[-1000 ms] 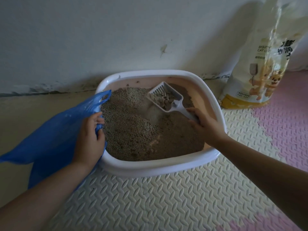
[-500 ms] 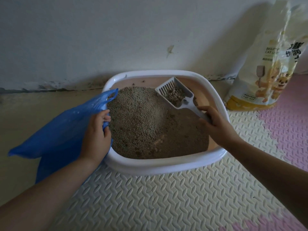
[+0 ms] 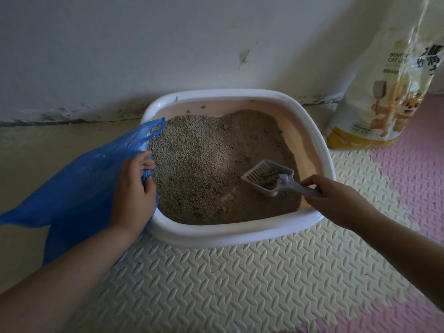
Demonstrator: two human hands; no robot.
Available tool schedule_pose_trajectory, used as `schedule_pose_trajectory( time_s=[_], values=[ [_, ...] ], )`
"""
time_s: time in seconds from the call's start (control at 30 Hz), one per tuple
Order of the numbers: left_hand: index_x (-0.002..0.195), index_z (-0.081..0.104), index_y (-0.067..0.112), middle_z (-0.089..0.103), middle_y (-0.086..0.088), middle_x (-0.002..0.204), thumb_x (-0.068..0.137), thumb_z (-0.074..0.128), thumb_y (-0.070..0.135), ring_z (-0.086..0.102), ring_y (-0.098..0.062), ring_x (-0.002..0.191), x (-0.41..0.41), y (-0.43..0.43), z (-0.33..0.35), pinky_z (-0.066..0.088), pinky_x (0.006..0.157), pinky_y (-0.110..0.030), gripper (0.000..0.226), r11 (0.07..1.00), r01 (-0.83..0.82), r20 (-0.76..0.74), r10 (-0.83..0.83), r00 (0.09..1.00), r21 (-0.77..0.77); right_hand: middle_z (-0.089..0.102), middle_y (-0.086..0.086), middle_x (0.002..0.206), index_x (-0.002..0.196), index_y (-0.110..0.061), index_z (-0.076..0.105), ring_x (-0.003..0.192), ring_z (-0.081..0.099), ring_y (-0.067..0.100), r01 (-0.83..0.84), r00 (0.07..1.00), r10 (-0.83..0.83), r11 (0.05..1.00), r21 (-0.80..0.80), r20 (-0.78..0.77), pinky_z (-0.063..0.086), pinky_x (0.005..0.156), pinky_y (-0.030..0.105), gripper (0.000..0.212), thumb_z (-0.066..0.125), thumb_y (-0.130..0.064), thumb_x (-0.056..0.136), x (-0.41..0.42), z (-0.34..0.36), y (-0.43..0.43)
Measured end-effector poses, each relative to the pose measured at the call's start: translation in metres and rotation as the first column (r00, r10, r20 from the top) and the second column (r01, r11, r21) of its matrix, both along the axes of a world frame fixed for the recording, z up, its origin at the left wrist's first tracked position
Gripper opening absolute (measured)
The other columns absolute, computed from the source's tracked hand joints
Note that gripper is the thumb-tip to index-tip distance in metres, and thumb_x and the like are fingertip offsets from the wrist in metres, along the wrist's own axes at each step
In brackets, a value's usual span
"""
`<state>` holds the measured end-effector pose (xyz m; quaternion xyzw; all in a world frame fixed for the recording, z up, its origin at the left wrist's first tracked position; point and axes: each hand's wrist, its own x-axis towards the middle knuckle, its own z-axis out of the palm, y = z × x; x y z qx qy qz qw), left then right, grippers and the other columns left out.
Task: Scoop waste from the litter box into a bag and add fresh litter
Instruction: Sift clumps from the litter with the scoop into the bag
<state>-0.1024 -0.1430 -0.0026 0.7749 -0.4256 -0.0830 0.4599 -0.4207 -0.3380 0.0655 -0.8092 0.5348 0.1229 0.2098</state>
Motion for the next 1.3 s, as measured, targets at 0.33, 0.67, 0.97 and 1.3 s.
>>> schedule_pose_trajectory(
  time_s=[0.33,0.67,0.97,1.3],
  values=[
    [0.127,0.047,0.008,0.048,0.000,0.111,0.085,0.049,-0.014,0.053,-0.019,0.111,0.000,0.000,-0.001,0.043,0.100,-0.031,0.047,1.000,-0.002,0.007,0.002,1.000,-0.017,0.058,0.002,0.094,0.124,-0.022,0.053,0.079,0.054,0.018,-0.059,0.983,0.053,0.998,-0.028,-0.175,0.043,0.065,0.026,0.034,0.045,-0.016,0.092,0.039,-0.011,-0.010],
    [0.128,0.047,0.010,0.050,-0.001,0.114,0.085,0.050,-0.014,0.053,-0.016,0.112,0.000,0.000,-0.002,0.042,0.101,-0.024,0.049,1.000,-0.011,-0.008,0.011,1.000,-0.007,0.052,-0.001,0.077,0.127,-0.020,0.040,0.063,0.050,0.013,-0.081,0.996,0.084,0.992,-0.100,0.029,0.038,0.052,0.027,0.031,0.044,-0.022,0.097,0.079,-0.056,-0.024],
    [0.128,0.047,0.012,0.049,0.003,0.113,0.085,0.049,-0.016,0.054,-0.017,0.112,0.000,-0.001,-0.004,0.042,0.101,-0.028,0.051,0.999,-0.026,-0.012,0.026,1.000,-0.027,0.055,0.008,0.090,0.129,-0.014,0.038,0.065,0.051,0.022,0.001,0.991,0.014,0.993,-0.114,0.129,0.032,0.046,0.028,0.037,0.042,-0.013,0.093,0.144,-0.066,-0.031],
    [0.128,0.047,0.013,0.050,0.001,0.113,0.086,0.047,-0.014,0.053,-0.017,0.112,-0.001,-0.001,-0.002,0.041,0.102,-0.031,0.050,1.000,-0.031,-0.049,0.031,0.998,-0.007,0.063,0.012,0.101,0.126,-0.008,0.038,0.076,0.060,0.026,0.088,0.916,-0.086,0.996,0.013,0.392,0.044,0.054,0.032,0.029,0.041,-0.019,0.098,0.173,-0.073,-0.011]
  ],
)
